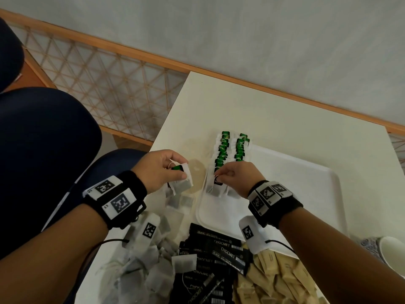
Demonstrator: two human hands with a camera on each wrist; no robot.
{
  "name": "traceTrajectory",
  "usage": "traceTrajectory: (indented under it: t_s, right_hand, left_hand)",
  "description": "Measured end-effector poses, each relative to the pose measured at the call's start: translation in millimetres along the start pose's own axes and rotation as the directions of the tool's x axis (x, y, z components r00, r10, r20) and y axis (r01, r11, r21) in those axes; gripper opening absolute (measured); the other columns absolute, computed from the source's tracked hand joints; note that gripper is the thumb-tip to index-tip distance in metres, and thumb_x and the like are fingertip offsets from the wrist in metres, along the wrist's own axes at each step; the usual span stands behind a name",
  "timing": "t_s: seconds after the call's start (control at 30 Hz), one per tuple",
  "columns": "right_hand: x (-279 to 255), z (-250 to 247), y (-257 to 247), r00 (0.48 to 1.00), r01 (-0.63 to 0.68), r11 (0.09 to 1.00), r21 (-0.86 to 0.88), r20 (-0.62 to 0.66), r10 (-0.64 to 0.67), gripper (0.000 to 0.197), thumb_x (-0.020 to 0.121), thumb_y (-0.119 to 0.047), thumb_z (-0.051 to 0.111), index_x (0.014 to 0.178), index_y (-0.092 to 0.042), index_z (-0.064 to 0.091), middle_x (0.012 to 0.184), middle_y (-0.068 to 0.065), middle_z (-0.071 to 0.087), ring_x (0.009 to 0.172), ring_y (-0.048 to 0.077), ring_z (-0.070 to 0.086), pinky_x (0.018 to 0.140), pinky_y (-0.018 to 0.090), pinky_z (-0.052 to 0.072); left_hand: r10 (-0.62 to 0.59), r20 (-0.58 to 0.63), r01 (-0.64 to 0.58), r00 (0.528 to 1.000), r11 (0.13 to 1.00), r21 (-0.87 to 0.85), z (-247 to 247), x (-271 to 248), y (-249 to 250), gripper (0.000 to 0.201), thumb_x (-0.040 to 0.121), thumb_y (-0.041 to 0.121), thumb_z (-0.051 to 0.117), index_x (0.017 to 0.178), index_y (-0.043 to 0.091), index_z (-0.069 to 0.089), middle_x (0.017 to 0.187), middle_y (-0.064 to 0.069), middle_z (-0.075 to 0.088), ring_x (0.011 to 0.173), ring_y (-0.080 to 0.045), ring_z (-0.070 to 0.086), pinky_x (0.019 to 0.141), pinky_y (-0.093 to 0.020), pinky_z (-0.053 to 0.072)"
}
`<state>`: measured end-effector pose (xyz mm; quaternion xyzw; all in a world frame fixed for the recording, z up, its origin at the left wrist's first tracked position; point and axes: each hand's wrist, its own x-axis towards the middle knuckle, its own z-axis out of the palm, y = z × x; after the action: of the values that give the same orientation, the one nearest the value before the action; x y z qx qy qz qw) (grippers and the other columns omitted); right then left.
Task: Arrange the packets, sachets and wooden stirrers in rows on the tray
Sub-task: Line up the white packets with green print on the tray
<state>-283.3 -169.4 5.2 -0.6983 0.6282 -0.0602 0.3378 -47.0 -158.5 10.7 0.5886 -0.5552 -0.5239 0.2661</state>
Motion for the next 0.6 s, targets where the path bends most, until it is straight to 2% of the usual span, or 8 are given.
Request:
traceTrajectory:
  t_s: [0.1, 0.17, 0.23, 0.3, 0.33, 0.4, 0.5, 0.6]
  right_hand:
    - [1.7, 0.6, 0.9, 1.000, -0.003, 1.000, -0.019, -0.004, 0.003, 0.020, 0.087, -0.025, 0.064, 0.106, -0.023, 0.071, 0.096, -0.008, 0.068, 0.085, 0.004, 0.056, 0.071, 0.010, 0.039]
    - [-0.8, -0.6, -0.5, 0.999, 0.019, 1.000, -0.014, -0.050, -0.019, 0.026, 0.086, -0.033, 0.065, 0.111, -0.027, 0.068, 0.097, -0.009, 0.064, 0.085, 0.007, 0.057, 0.077, 0.019, 0.044]
    - [-7.7, -4.2, -6.5, 0.994, 0.071, 0.996, 0.059, -0.082, -0.066, 0.028, 0.086, -0.037, 0.065, 0.113, -0.028, 0.066, 0.098, -0.012, 0.062, 0.083, 0.004, 0.058, 0.073, 0.015, 0.043]
    - [-16.4, -5.8, -15.8, 0.994, 0.106, 0.973, 0.206, -0.009, -0.107, 0.027, 0.086, -0.037, 0.065, 0.112, -0.028, 0.066, 0.095, -0.014, 0.066, 0.081, -0.002, 0.061, 0.067, 0.005, 0.041]
    - [-20.5, -5.4, -20.3, 0.992, 0.102, 0.952, 0.288, 0.046, -0.121, 0.027, 0.086, -0.036, 0.066, 0.112, -0.029, 0.066, 0.092, -0.014, 0.068, 0.079, -0.003, 0.062, 0.067, 0.004, 0.042]
    - [-25.0, -3.1, -23.6, 0.986, 0.085, 0.914, 0.397, 0.097, -0.134, 0.028, 0.085, -0.030, 0.069, 0.113, -0.029, 0.064, 0.082, -0.012, 0.069, 0.074, 0.001, 0.063, 0.070, 0.013, 0.048]
    - [-26.7, -0.6, -18.7, 0.988, 0.079, 0.905, 0.417, 0.089, -0.127, 0.026, 0.082, -0.021, 0.071, 0.106, -0.031, 0.064, 0.073, -0.009, 0.066, 0.070, 0.008, 0.061, 0.075, 0.033, 0.052]
    - [-30.3, 0.8, -14.1, 0.983, 0.082, 0.902, 0.424, 0.116, -0.144, 0.024, 0.080, -0.013, 0.072, 0.099, -0.028, 0.068, 0.066, -0.010, 0.060, 0.067, 0.012, 0.057, 0.075, 0.038, 0.052]
  left_hand:
    - [-0.003, 0.030, 0.003, 1.000, 1.000, 0.028, 5.9, 0.8, 0.5, 0.030, 0.073, 0.012, 0.080, 0.097, 0.023, 0.068, 0.059, 0.006, 0.055, 0.055, -0.006, 0.049, 0.064, -0.021, 0.043]
    - [-0.001, 0.050, -0.001, 0.999, 0.999, 0.040, 10.7, 0.5, 1.6, 0.032, 0.071, 0.013, 0.082, 0.097, 0.024, 0.067, 0.057, 0.005, 0.049, 0.054, -0.008, 0.045, 0.062, -0.021, 0.041]
    - [0.004, 0.076, -0.008, 0.997, 0.998, 0.059, 17.1, -0.7, 4.0, 0.034, 0.070, 0.015, 0.083, 0.097, 0.025, 0.066, 0.056, 0.005, 0.044, 0.051, -0.007, 0.040, 0.058, -0.020, 0.039]
    - [0.009, 0.101, -0.017, 0.995, 0.997, 0.081, 24.1, -2.3, 7.2, 0.038, 0.067, 0.017, 0.085, 0.097, 0.027, 0.064, 0.057, 0.004, 0.045, 0.051, -0.008, 0.041, 0.059, -0.022, 0.040]
    - [0.009, 0.107, -0.018, 0.994, 0.996, 0.088, 27.4, -3.2, 8.8, 0.041, 0.066, 0.019, 0.086, 0.097, 0.028, 0.061, 0.058, 0.004, 0.048, 0.052, -0.009, 0.044, 0.059, -0.023, 0.042]
    - [-0.006, 0.109, -0.003, 0.994, 0.997, 0.080, 32.3, -5.5, 10.9, 0.050, 0.063, 0.020, 0.087, 0.100, 0.029, 0.055, 0.062, 0.003, 0.054, 0.055, -0.009, 0.049, 0.060, -0.027, 0.046]
    - [-0.004, 0.144, -0.007, 0.990, 0.997, 0.076, 37.0, -9.4, 13.5, 0.062, 0.061, 0.020, 0.089, 0.108, 0.033, 0.051, 0.067, -0.001, 0.057, 0.059, -0.011, 0.052, 0.062, -0.031, 0.049]
    - [0.013, 0.199, -0.030, 0.980, 0.996, 0.082, 41.5, -11.9, 15.0, 0.063, 0.061, 0.018, 0.089, 0.106, 0.037, 0.050, 0.069, -0.002, 0.057, 0.059, -0.009, 0.051, 0.061, -0.025, 0.047]
